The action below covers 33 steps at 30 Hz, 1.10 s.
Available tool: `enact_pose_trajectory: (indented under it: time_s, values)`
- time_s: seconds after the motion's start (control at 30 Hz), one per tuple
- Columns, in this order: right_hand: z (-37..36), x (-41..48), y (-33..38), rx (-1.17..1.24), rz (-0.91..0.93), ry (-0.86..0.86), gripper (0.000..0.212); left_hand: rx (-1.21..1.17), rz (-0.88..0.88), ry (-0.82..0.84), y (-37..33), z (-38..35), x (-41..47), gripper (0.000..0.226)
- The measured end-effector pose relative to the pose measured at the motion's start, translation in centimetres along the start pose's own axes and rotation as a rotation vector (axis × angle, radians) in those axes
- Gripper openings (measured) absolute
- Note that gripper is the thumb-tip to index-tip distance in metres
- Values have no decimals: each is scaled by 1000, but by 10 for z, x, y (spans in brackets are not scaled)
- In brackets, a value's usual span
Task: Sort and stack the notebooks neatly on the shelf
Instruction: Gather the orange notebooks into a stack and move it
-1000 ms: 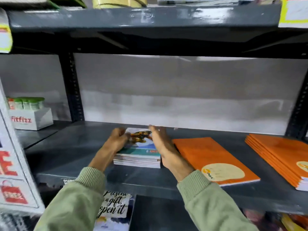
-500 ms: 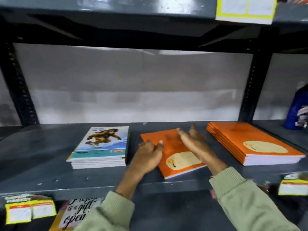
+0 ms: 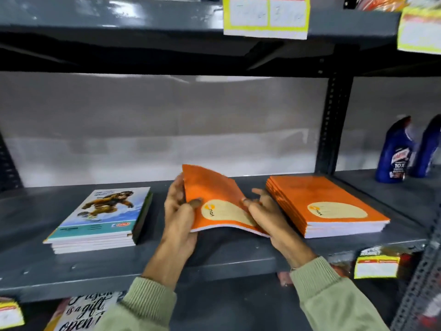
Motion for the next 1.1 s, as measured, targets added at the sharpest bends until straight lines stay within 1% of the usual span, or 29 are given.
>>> enact_pose_trajectory:
  time_s: [0.03,0.07,0.17,0.23,0.27,0.33,0.37,0.47,0.6,0.67,0.7,0.73,0.77,0.8,0.83,0.87,0.9,0.97,1.0,1.03,1.1]
  values:
    - [2,-1,1,54,-8,30,45,-84,-2,-8,-5,-2,1,75]
    - [9,-1,2,119,-8,70,32,-155,-8,-4,-7,-11,1,74]
    - [20,-1,12,446,-8,138,26,-291,-46,22,-15,-27,-1,70]
    - [53,4,19,616,52,71,24,-320,-43,37,-10,-48,-2,65]
    - [72,5,24,610,97,19,23,-307,-37,45,-8,-58,-3,62]
    - [119,9,27,480,166,-85,27,-233,-17,68,7,-88,-5,59]
    - [138,10,25,409,185,-109,30,-171,-13,85,15,-103,-6,58]
    - [185,17,9,274,186,-137,45,35,-14,146,43,-147,-12,61]
    - [221,24,-15,69,159,-145,53,267,-29,191,69,-187,-14,68]
    - [228,32,-28,-145,132,-145,56,427,-41,193,80,-197,-15,69]
    - [229,35,-36,-313,103,-124,55,497,-23,204,88,-200,-16,67]
    - [228,37,-44,-481,64,-101,51,540,25,232,96,-203,-17,63]
    - [229,38,-52,-576,29,-82,47,559,85,271,103,-205,-19,57]
    - [230,40,-57,-568,24,-63,43,559,141,297,111,-205,-20,49]
    - [232,40,-60,-498,43,-56,41,538,170,297,114,-203,-20,38]
    - [234,40,-61,-403,60,-68,42,497,182,268,115,-197,-17,25]
    - [240,42,-63,-307,59,-103,45,459,183,233,115,-193,-14,18]
    - [253,48,-71,-179,0,-185,50,392,206,192,117,-187,-10,18]
    - [256,53,-78,-111,-51,-197,52,378,221,177,118,-185,-10,13]
    - [256,56,-85,-25,-118,-175,53,363,243,180,119,-186,-12,10]
    - [246,61,-98,154,-247,-35,49,359,279,238,124,-196,-18,30]
Point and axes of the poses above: each hand's wrist, its own x-axis towards the middle knuckle, its own z-axis out of the back of the hand, y = z × x, the point moved 6 cm from there along x, towards the middle knuckle, and after that the axes turned 1 degree about y, right-handed, at the moved point
